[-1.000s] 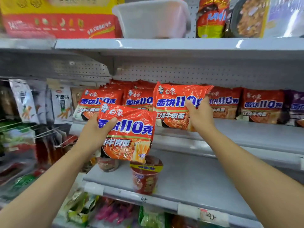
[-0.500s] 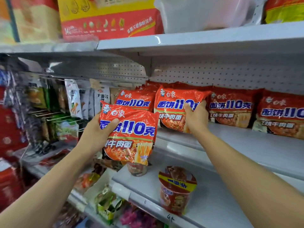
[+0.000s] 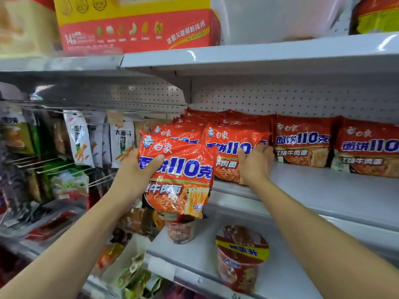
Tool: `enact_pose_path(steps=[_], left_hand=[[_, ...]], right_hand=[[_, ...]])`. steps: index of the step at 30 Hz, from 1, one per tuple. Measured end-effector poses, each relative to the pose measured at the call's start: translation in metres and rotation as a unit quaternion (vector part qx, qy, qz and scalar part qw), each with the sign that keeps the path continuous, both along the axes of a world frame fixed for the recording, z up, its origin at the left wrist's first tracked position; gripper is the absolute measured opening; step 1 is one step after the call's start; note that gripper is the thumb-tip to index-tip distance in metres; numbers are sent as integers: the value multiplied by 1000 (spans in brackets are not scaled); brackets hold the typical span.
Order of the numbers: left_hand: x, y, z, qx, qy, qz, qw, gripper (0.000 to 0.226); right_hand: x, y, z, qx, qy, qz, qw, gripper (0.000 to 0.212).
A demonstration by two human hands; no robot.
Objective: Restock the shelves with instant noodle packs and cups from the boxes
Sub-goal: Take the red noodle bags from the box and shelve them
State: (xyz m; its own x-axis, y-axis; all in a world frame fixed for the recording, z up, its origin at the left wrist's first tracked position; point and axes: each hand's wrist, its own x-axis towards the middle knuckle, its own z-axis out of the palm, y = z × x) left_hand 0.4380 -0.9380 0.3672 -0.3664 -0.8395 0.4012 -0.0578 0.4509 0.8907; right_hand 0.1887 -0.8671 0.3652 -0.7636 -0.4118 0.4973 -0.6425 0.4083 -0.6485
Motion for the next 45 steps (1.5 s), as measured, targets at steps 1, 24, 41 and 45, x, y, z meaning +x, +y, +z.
enact_pose_path(steps=[1,24,41,45], left_hand=[[-1,-3,1,-2,-2,-7,1000,23],[-173,55,30,14,31,-191,981,42],[-378,56,25,49,48,-122,990,40],[-392,48,14,49,52,-101,992,44]], right_hand=[[-1,2,1,14,2,-3,1000,63],[-89,146,23,77,52,-105,990,72],[-228,188,33,175,45,-75,981,79],[-240,185,30,183,59,-51,980,78]])
